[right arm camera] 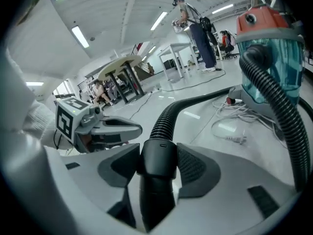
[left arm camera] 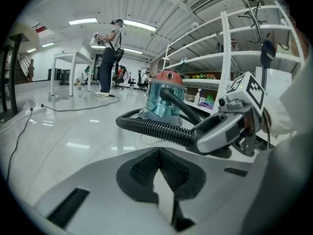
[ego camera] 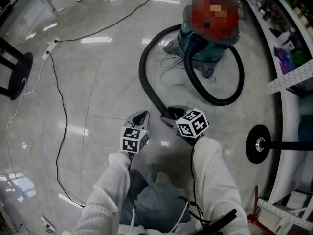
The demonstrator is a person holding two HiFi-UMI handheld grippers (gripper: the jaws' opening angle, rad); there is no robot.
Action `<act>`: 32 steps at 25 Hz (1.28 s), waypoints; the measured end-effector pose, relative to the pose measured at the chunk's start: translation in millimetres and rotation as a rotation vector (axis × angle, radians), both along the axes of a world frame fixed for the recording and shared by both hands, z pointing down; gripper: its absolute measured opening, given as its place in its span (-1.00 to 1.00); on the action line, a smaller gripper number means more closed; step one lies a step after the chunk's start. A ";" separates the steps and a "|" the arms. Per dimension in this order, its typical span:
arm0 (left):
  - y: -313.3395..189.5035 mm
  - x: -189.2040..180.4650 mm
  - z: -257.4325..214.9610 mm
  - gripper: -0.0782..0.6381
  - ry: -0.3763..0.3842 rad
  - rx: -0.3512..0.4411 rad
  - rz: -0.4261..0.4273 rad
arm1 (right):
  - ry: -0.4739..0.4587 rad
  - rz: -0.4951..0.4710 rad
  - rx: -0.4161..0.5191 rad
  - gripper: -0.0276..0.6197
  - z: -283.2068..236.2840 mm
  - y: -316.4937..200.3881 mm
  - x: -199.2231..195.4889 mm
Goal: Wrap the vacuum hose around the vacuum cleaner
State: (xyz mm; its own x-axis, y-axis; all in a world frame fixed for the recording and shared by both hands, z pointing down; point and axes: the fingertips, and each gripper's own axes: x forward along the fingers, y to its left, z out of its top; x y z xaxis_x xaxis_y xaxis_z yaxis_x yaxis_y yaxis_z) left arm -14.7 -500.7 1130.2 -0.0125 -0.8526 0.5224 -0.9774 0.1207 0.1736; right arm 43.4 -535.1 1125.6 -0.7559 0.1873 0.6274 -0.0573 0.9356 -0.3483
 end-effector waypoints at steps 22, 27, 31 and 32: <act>-22.1 -1.4 111.7 -0.78 0.033 -0.104 -0.036 | 0.215 -0.055 0.057 -0.18 147.0 -28.3 -14.7; -14.3 -3.4 111.9 -0.78 0.022 -0.110 -0.032 | 0.205 -0.012 0.034 -0.20 160.0 -28.6 -14.5; -6.4 -5.1 111.5 -0.78 0.026 -0.119 -0.041 | 0.218 -0.011 0.049 -0.19 164.6 -27.3 -13.3; -5.6 -4.4 110.6 -0.78 0.024 -0.120 -0.037 | 0.212 -0.008 0.054 -0.19 162.7 -28.3 -12.9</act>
State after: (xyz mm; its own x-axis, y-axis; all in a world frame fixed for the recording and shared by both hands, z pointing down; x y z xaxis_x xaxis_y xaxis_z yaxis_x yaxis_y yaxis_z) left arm -19.1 -506.4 1240.8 -0.0288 -0.7830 0.6214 -0.9676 0.1778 0.1791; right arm 30.5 -563.5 1288.3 -0.6049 0.1541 0.7812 -0.1165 0.9534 -0.2783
